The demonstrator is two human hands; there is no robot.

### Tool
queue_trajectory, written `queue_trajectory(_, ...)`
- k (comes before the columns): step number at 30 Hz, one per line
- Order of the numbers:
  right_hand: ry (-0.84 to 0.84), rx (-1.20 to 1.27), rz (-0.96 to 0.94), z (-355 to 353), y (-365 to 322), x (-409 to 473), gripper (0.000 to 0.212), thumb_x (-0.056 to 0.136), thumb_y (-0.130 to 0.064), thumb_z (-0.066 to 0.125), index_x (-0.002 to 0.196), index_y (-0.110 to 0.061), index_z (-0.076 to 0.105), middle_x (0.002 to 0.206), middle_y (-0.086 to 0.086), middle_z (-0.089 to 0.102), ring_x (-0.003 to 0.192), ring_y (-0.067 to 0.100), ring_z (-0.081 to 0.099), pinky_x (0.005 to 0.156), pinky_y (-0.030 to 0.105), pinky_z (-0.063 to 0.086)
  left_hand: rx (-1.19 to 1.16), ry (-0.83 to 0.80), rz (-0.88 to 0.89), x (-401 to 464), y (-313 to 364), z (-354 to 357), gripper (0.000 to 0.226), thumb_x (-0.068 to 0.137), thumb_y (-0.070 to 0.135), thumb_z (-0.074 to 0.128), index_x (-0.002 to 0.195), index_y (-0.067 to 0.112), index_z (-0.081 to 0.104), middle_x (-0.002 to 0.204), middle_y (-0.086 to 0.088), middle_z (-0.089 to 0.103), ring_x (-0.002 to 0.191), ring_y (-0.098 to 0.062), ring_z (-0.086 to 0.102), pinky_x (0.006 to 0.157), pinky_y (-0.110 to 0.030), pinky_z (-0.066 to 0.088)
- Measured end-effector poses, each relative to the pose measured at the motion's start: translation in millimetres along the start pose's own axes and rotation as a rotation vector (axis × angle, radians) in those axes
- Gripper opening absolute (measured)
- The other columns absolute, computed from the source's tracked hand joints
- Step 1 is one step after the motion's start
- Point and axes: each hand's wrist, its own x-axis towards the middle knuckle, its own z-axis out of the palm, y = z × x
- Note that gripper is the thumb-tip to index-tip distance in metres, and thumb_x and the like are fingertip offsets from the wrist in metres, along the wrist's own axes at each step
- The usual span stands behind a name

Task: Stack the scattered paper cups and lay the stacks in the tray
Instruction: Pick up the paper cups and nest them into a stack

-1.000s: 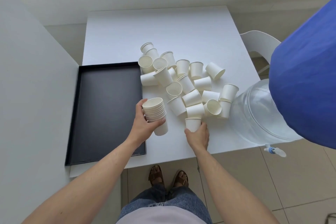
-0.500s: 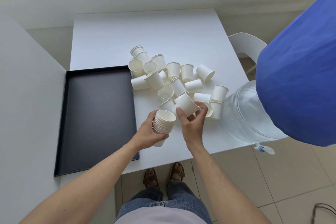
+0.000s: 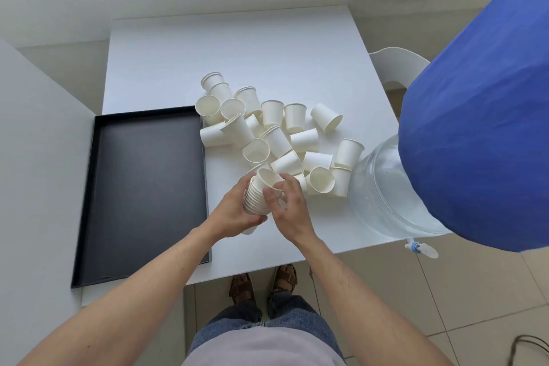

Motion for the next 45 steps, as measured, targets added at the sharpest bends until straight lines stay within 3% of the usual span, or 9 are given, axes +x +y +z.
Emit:
queue_trajectory(5,-0.168,-0.071,0.011,-13,13,6,0.039,0.1,-0.044,0.045,0.114,-0.014,0.066,0.145,0.002,0.041,0.131,0.017,0.045,0.109,0.04,0.039,0.087,-0.023,0.013,10,5,6,0.089,0.07,0.026,0.08,0.143,0.036,0.031,0.124,0.009,0.056,0.106,-0.012,0.058,0.084,-0.034,0.056)
queue_trajectory(10,-0.297,-0.22,0.005,-27,16,11,0.054,0.096,-0.063,0.035,0.13,-0.026,0.055,0.154,-0.003,0.037,0.143,0.011,0.032,0.114,0.039,0.032,0.062,-0.034,0.002,10,4,9,0.104,0.071,0.025,0.081,0.149,0.049,0.016,0.125,0.011,0.056,0.104,-0.008,0.06,0.083,-0.019,0.05)
queue_trajectory(15,0.223,0.031,0.085,-29,23,6,0.045,0.096,-0.049,0.05,0.133,-0.023,0.047,0.129,0.0,0.054,0.116,0.017,0.056,0.089,0.028,0.048,0.057,0.015,-0.008,12,13,10,0.089,0.067,0.032,0.079,0.133,0.063,0.026,0.119,0.009,0.054,0.098,-0.018,0.06,0.071,-0.034,0.058)
queue_trajectory(18,0.484,-0.174,0.22,-43,42,7,0.035,0.1,-0.025,0.049,0.133,-0.017,0.046,0.127,0.007,0.051,0.117,0.027,0.051,0.089,0.034,0.043,0.051,0.032,-0.032,11,11,7,0.092,0.067,0.032,0.078,0.135,0.062,0.023,0.12,0.005,0.054,0.1,-0.02,0.059,0.068,-0.036,0.058)
queue_trajectory(23,0.183,-0.446,0.337,-67,72,14,0.032,0.096,-0.019,0.055,0.128,-0.018,0.055,0.132,0.007,0.05,0.121,0.026,0.049,0.087,0.032,0.04,0.045,0.044,-0.064,5,0,1,0.101,0.069,0.026,0.08,0.14,0.062,0.017,0.128,0.005,0.052,0.107,-0.021,0.057,0.071,-0.032,0.055)
queue_trajectory(27,0.309,-0.403,0.228,-76,69,22,0.011,0.095,-0.014,0.06,0.101,-0.006,0.066,0.105,0.01,0.061,0.096,0.029,0.059,0.077,0.026,0.036,0.056,0.039,-0.096,1,-6,2,0.104,0.07,0.025,0.081,0.143,0.056,0.013,0.121,0.015,0.048,0.107,-0.016,0.056,0.071,-0.015,0.043)
queue_trajectory(31,0.423,-0.339,0.145,-79,58,13,0.013,0.097,-0.016,0.06,0.106,-0.007,0.063,0.106,0.007,0.06,0.09,0.018,0.056,0.078,0.027,0.039,0.049,0.024,-0.113,2,-10,4,0.104,0.071,0.024,0.082,0.144,0.049,0.012,0.122,0.012,0.049,0.105,-0.015,0.056,0.074,-0.021,0.043)
queue_trajectory(36,0.462,-0.158,0.029,-65,37,4,0.01,0.098,-0.012,0.056,0.105,-0.007,0.061,0.102,0.0,0.057,0.088,0.017,0.057,0.074,0.008,0.041,0.06,-0.004,-0.111,5,-9,9,0.104,0.071,0.026,0.081,0.145,0.047,0.01,0.117,0.018,0.048,0.099,-0.005,0.056,0.065,-0.015,0.045)
queue_trajectory(45,0.06,-0.194,-0.138,-29,15,3,0.009,0.102,-0.015,0.049,0.103,-0.01,0.057,0.097,-0.004,0.056,0.086,0.017,0.055,0.072,0.015,0.039,0.064,0.009,-0.068,10,-8,14,0.103,0.067,0.032,0.08,0.142,0.053,0.011,0.117,0.01,0.052,0.099,-0.011,0.059,0.067,-0.022,0.049)
